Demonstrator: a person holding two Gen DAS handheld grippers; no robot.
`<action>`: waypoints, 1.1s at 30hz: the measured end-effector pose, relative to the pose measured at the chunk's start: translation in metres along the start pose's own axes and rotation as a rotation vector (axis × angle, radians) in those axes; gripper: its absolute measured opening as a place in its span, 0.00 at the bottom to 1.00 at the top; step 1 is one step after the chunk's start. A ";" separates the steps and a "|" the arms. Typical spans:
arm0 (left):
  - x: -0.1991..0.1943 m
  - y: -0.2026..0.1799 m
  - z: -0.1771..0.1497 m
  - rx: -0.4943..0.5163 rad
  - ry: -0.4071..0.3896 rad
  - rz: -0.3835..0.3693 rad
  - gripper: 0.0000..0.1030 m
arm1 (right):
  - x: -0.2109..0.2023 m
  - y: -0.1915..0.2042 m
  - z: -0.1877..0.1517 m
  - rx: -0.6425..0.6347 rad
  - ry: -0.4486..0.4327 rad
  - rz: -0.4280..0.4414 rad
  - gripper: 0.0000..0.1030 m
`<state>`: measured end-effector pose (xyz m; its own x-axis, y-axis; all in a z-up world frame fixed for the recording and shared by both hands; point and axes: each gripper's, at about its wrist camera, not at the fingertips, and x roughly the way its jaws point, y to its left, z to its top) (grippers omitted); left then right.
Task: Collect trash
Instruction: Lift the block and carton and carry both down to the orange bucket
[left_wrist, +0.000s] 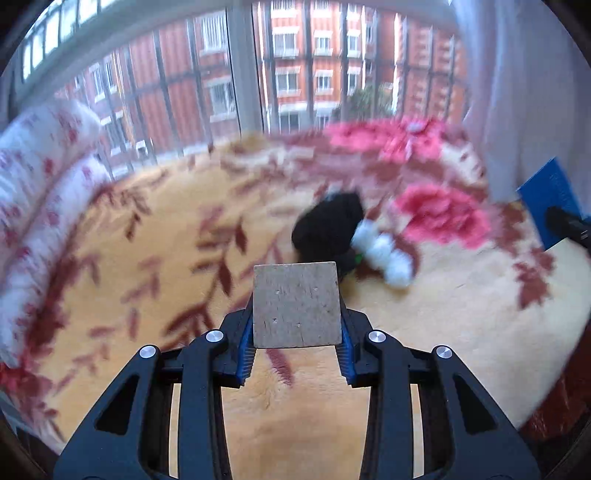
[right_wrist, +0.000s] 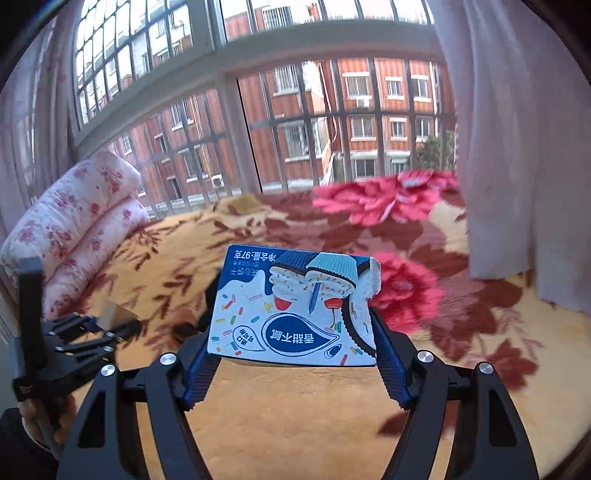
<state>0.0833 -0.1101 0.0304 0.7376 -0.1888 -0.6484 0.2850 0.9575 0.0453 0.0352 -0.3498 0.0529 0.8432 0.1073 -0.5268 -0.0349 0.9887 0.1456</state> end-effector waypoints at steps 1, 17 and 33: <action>-0.022 -0.001 0.005 0.002 -0.040 -0.030 0.34 | -0.015 0.004 0.003 -0.005 -0.018 0.000 0.70; -0.243 -0.051 0.042 0.092 -0.486 -0.029 0.34 | -0.235 0.069 0.028 -0.123 -0.312 -0.013 0.70; -0.303 -0.051 0.012 0.086 -0.587 -0.042 0.34 | -0.303 0.090 -0.006 -0.173 -0.426 -0.002 0.70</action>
<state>-0.1473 -0.1043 0.2333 0.9329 -0.3384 -0.1232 0.3514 0.9302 0.1057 -0.2269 -0.2924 0.2204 0.9875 0.0887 -0.1301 -0.0916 0.9957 -0.0163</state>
